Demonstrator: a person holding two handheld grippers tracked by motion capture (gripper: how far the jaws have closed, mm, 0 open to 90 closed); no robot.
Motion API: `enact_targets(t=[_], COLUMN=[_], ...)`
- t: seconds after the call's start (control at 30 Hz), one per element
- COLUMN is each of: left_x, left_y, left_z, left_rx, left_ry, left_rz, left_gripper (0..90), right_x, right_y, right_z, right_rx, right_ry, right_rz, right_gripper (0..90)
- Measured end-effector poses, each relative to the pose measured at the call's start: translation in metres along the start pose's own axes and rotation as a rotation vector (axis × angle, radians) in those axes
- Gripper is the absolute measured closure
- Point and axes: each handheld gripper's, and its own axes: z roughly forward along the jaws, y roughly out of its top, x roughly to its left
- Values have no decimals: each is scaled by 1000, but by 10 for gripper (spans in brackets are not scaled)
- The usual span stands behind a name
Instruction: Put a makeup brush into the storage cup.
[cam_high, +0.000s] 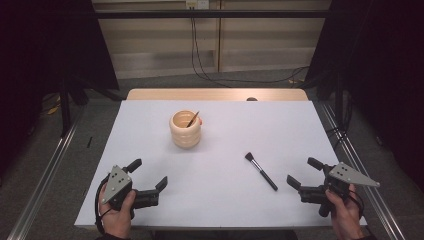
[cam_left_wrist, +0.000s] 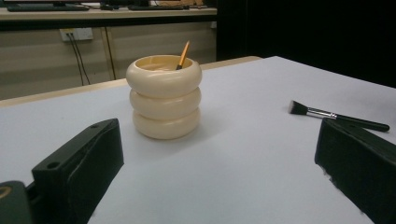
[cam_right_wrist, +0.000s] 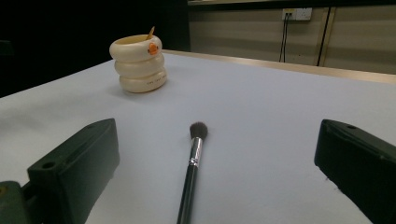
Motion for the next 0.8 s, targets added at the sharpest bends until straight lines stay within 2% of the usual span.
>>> enact_targets(t=[0.1, 0.17, 0.23, 0.33, 0.4, 0.47, 0.63, 0.8], left_x=[1, 2, 1, 2, 2, 3, 4, 5], left_y=[-1, 0, 0, 0, -1, -1, -1, -1], left_z=[1, -1, -1, 0, 0, 0, -1, -1], left_rx=[-6, -5, -5, 1, 1, 2, 2, 3], left_ry=[3, 7, 5, -7, -11, -10, 0, 3], left_rz=[-15, -13, -9, -2, -12, -8, -6, -24], left_gripper=[12, 8, 8, 8, 9, 9, 9, 12], right_x=[-1, -1, -1, 2, 5, 8, 12, 12], right_y=[4, 10, 14, 17, 20, 22, 31, 34], right_z=[8, 15, 22, 33, 43, 51, 67, 83], right_rx=[-5, -9, 8, 26, 32, 48, 55, 118], right_ry=[1, -19, 6, 12, 9, 30, 52, 43], right_rz=[2, 29, 14, -9, -25, -40, -45, -23], right_gripper=[0, 0, 0, 0, 10, 9, 11, 40])
